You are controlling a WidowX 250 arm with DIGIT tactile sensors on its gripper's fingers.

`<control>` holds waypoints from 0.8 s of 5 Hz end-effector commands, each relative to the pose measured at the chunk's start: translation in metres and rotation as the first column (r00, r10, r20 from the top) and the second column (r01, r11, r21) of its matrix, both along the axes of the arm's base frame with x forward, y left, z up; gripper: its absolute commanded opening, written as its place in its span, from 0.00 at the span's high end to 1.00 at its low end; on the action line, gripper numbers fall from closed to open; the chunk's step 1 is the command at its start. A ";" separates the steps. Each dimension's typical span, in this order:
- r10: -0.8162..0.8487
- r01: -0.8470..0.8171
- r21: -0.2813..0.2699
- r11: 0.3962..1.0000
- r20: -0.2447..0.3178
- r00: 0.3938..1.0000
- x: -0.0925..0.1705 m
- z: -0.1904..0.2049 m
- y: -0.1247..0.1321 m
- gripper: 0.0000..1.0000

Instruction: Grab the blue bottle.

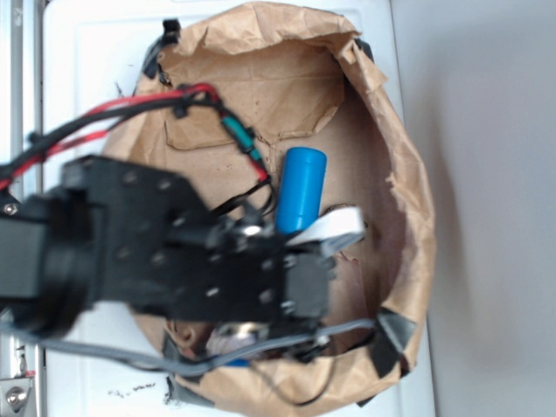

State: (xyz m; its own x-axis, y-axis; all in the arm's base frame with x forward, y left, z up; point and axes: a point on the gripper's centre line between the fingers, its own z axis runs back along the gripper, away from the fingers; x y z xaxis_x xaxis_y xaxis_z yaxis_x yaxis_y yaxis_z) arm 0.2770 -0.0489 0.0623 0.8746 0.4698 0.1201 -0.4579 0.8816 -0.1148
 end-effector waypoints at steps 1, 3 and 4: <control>0.071 -0.072 0.008 0.997 0.052 0.996 0.012 0.014 0.039 0.00; 0.123 -0.122 0.058 0.991 -0.014 0.992 -0.001 -0.002 0.054 0.00; 0.127 -0.123 0.090 0.988 -0.041 0.991 -0.004 -0.016 0.056 0.00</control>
